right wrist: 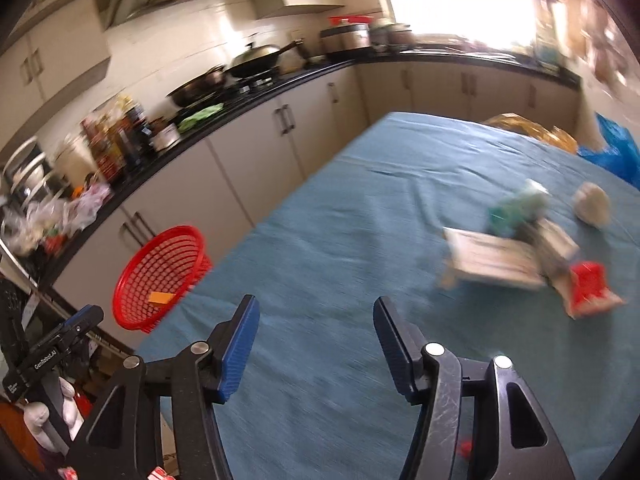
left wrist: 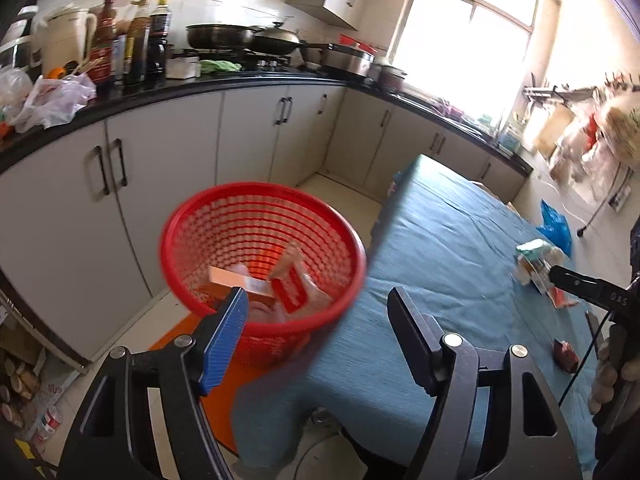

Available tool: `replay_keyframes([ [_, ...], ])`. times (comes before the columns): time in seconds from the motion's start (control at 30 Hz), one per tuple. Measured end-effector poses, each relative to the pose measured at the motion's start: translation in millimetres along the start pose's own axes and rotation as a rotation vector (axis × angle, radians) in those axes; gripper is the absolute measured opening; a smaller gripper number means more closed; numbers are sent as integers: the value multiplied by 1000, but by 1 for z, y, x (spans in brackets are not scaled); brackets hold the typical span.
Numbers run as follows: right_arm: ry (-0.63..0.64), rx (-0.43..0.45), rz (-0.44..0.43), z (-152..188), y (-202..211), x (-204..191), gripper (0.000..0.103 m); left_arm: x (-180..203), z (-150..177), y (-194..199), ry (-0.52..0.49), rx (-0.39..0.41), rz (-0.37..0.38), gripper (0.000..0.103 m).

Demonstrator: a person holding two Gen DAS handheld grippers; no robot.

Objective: Collect trash
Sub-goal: 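Grasp the red snack packet with the right tool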

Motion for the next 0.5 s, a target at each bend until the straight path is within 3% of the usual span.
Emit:
replay_keyframes([
  [0.3,-49,14,185,42,70,104,78,49,26,-17,-51,-68,29,71],
  [0.5,-72,-39,195,74,76,135,82,98,47,-37,-139,-124,56,71],
])
Point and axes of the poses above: each gripper's, at about its wrist camera, not at the fingertips, and y roughly against the way its jaws point, x to its right, z to its underside, the point moved 8 cm from there along -y, roughly the way its jaws point, and after that the axes turned 8 degrees about y, right-handed, at the moved point
